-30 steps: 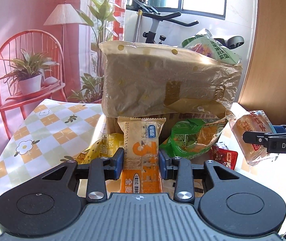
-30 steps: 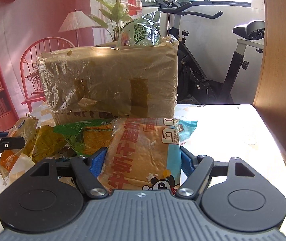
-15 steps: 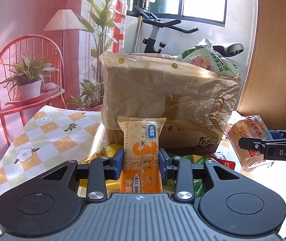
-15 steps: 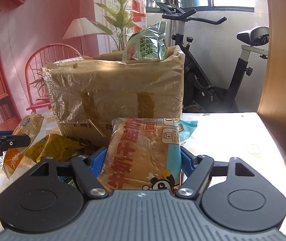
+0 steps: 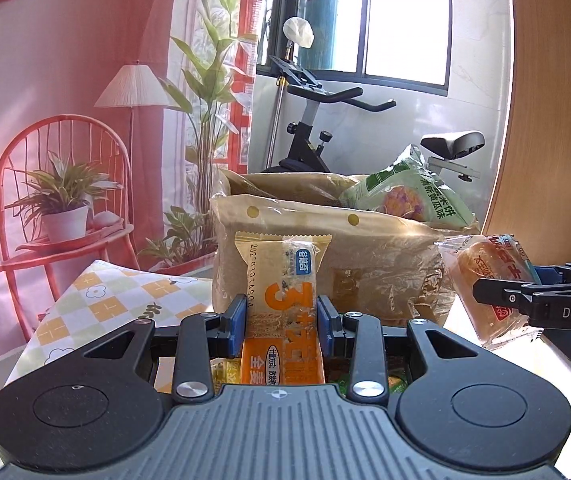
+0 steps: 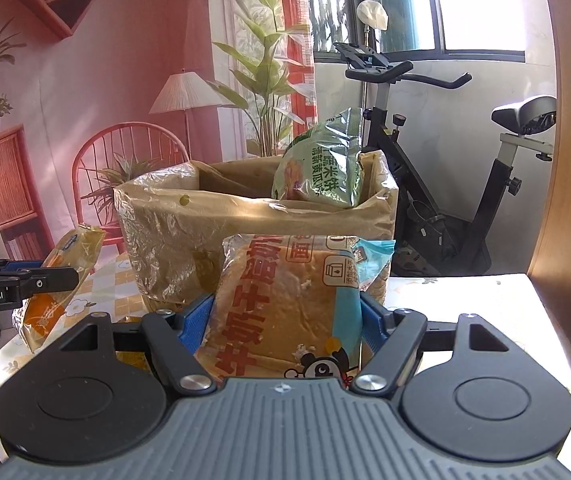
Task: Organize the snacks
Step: 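Lift both held snacks and carry them over the box opening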
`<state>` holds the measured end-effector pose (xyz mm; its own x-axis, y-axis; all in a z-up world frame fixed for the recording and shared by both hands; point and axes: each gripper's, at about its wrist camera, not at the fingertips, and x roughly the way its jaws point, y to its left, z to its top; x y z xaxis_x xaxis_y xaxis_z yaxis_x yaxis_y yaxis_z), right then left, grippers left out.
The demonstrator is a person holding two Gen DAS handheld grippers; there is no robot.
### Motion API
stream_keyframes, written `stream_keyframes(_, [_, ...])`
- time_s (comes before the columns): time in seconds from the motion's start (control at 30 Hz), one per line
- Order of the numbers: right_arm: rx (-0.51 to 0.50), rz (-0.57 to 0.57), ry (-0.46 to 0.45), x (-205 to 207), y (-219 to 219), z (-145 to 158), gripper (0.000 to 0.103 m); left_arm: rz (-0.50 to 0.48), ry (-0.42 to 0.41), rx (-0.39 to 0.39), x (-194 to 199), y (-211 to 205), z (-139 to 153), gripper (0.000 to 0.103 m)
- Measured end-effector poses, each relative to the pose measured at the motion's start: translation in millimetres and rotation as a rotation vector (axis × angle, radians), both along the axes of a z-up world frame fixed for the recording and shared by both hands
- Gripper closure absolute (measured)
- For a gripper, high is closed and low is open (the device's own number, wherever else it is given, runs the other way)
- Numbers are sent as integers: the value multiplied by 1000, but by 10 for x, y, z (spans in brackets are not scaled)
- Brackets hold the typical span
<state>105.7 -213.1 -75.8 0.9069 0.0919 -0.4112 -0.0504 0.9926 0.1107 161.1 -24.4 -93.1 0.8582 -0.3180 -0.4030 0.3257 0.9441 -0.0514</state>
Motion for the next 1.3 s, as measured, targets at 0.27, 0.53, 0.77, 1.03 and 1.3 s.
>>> stream_keyframes(0.27, [-14, 54, -82, 226, 61, 467, 28, -25, -53, -36, 272, -63, 293, 65])
stream_keyframes(0.53, [-128, 100, -143, 772, 130, 854, 28, -44, -84, -43, 705, -277, 606, 65])
stream_keyframes(0.77, [-200, 107, -113, 1300, 137, 862, 28, -53, -54, -47, 1131, -415, 763, 65])
stream_keyframes(1.03, [-250, 110, -71, 1602, 96, 721, 28, -77, -51, -9, 1377, -558, 764, 65])
stream_keyframes(1.3, [-252, 97, -30, 1775, 2, 562, 28, -79, 7, -18, 1615, -605, 596, 65])
